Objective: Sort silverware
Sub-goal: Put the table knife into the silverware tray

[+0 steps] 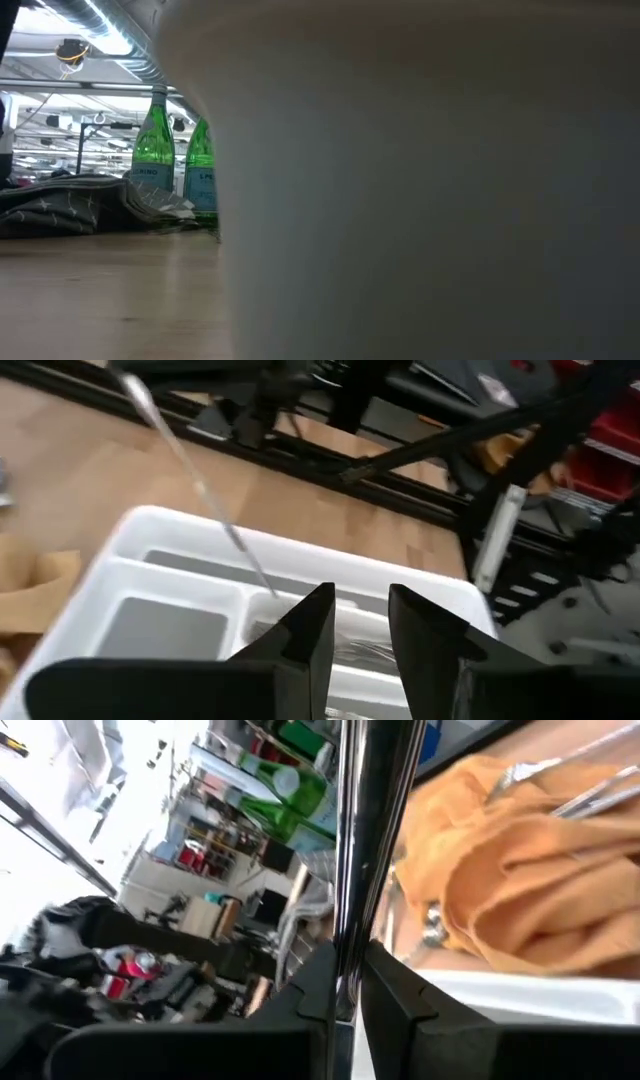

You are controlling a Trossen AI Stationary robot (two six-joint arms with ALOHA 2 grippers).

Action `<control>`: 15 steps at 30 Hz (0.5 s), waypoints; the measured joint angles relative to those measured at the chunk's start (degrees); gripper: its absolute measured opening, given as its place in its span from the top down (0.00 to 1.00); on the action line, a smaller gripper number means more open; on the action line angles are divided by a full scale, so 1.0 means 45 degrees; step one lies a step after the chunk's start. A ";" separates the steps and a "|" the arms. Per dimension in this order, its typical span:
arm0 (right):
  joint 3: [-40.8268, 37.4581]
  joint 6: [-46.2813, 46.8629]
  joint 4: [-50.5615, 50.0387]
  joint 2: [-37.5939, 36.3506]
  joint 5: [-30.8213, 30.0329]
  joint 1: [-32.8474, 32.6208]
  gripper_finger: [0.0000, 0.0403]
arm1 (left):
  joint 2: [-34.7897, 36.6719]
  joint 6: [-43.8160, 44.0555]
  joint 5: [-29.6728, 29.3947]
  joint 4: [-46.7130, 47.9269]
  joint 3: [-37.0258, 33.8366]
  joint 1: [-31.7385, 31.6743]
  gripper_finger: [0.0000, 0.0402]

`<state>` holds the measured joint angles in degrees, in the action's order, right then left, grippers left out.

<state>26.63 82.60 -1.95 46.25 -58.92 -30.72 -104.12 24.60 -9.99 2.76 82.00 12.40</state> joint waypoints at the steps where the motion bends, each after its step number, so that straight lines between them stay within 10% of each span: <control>1: 0.0000 -0.0259 0.0302 0.0002 -0.0003 0.0078 0.91 | -0.0002 0.0049 -0.0219 0.0027 0.0000 -0.0013 0.78; 15: 0.0000 -0.2764 0.3551 -0.0003 -0.0003 0.0700 0.91 | -0.0003 0.0102 -0.1723 0.0004 0.0000 -0.0044 0.79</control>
<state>26.63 70.16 14.02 46.24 -58.94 -27.57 -104.13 25.06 -17.74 2.78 82.00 12.21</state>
